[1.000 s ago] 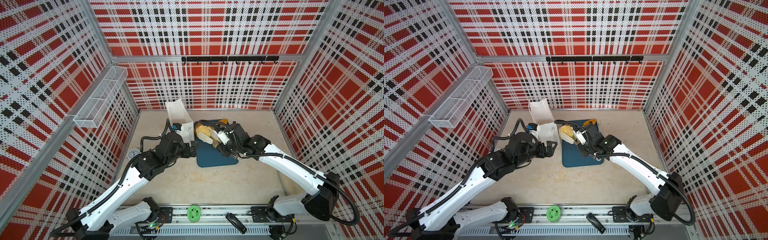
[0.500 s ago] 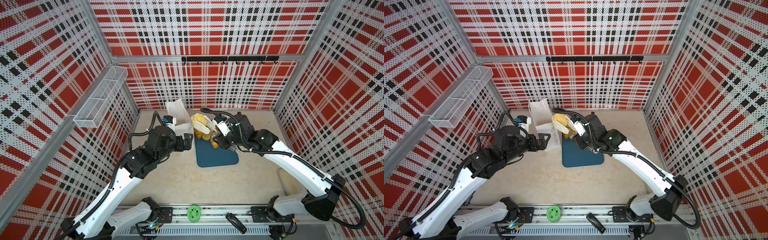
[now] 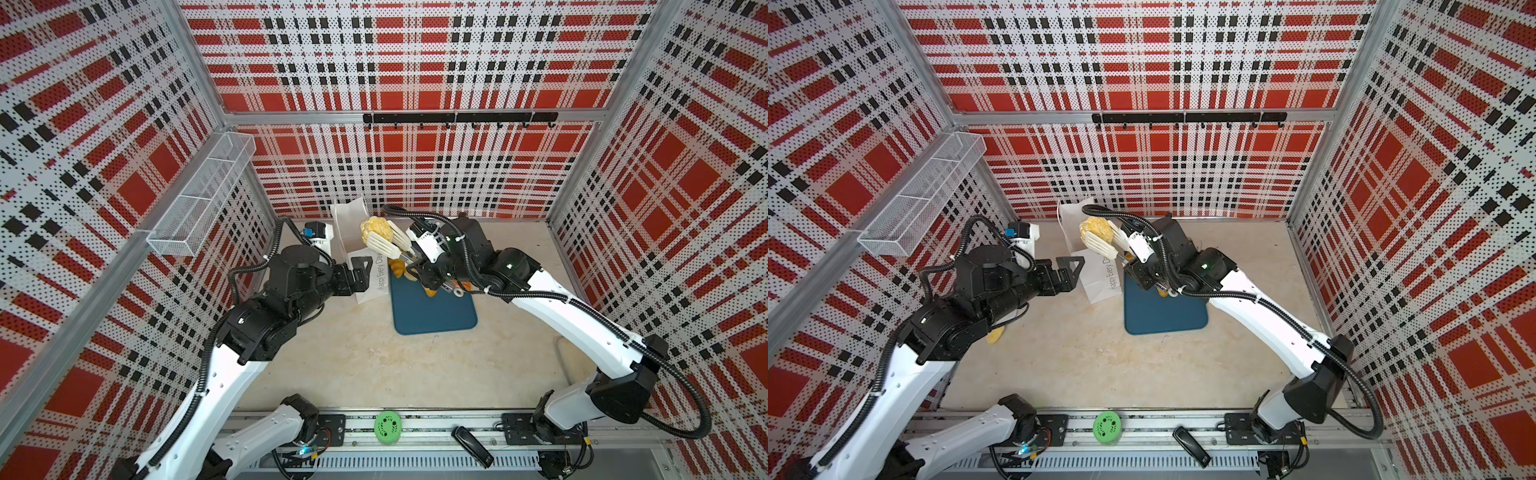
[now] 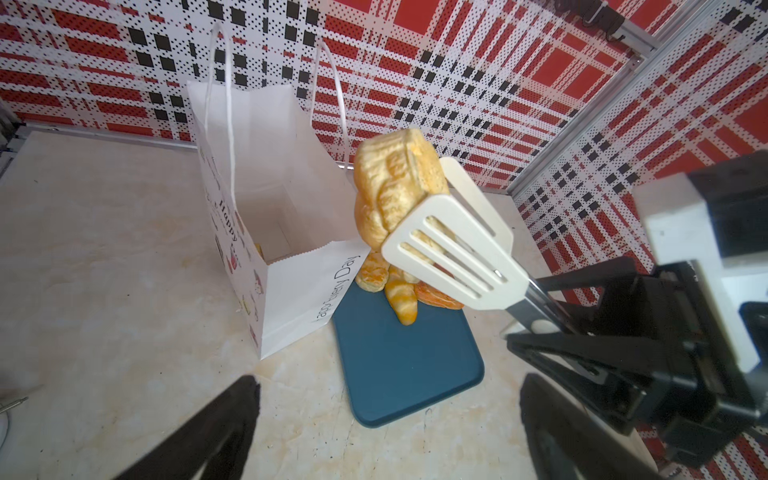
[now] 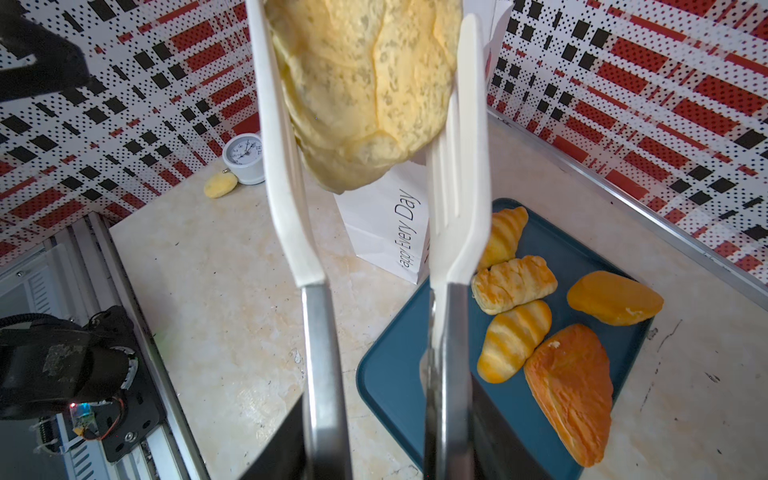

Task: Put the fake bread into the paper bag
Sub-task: 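Lift the biscuit in the tongs and carry it over the bag opening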

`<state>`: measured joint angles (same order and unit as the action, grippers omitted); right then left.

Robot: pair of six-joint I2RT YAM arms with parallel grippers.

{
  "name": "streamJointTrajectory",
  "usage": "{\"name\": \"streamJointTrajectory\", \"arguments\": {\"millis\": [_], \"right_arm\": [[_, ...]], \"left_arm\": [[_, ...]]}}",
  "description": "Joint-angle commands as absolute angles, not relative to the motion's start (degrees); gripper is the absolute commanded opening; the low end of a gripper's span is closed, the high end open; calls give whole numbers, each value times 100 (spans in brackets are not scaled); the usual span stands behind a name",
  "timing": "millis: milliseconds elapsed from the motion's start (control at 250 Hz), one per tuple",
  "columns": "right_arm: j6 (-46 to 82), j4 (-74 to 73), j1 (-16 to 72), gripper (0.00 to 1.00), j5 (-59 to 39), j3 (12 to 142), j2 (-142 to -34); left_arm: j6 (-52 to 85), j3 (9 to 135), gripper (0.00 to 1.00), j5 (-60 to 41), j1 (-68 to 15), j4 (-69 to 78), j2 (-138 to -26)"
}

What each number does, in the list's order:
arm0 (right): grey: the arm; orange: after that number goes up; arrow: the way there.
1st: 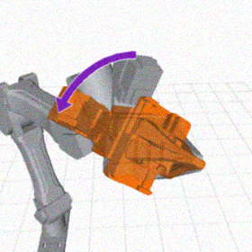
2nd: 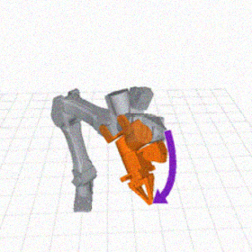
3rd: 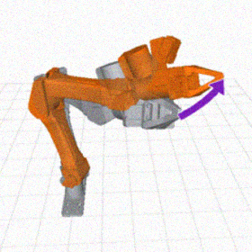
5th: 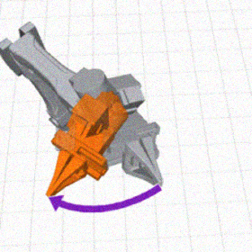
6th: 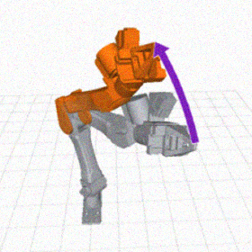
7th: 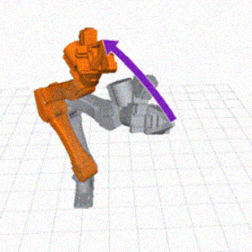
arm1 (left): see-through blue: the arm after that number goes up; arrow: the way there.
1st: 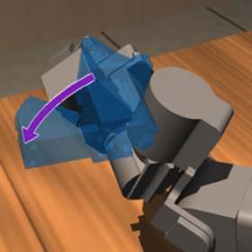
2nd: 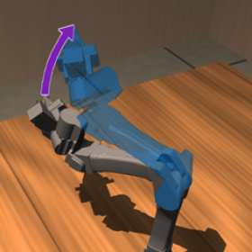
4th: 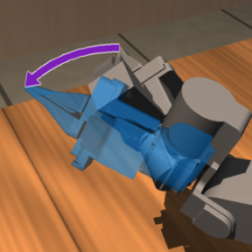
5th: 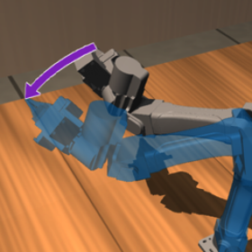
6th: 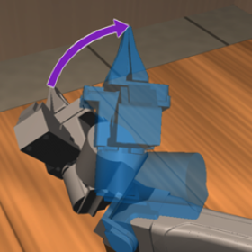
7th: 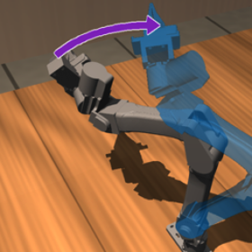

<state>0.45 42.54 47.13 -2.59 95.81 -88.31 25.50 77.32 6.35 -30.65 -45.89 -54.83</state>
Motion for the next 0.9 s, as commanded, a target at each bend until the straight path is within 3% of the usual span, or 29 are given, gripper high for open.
{"name": "streamJointTrajectory", "arguments": {"millis": [0,456,896], "right_arm": [[-56,3736,4761,48,-342,10001,-8977],[-31,4060,4819,48,-145,11102,-9982],[-261,4510,4837,51,348,11815,-10727]], "left_arm": [[2461,7876,99,554,-2863,-4718,-5371],[2502,7608,99,66,-1932,-4755,-5172],[2618,7213,99,-130,-1625,-4771,-4931]]}}
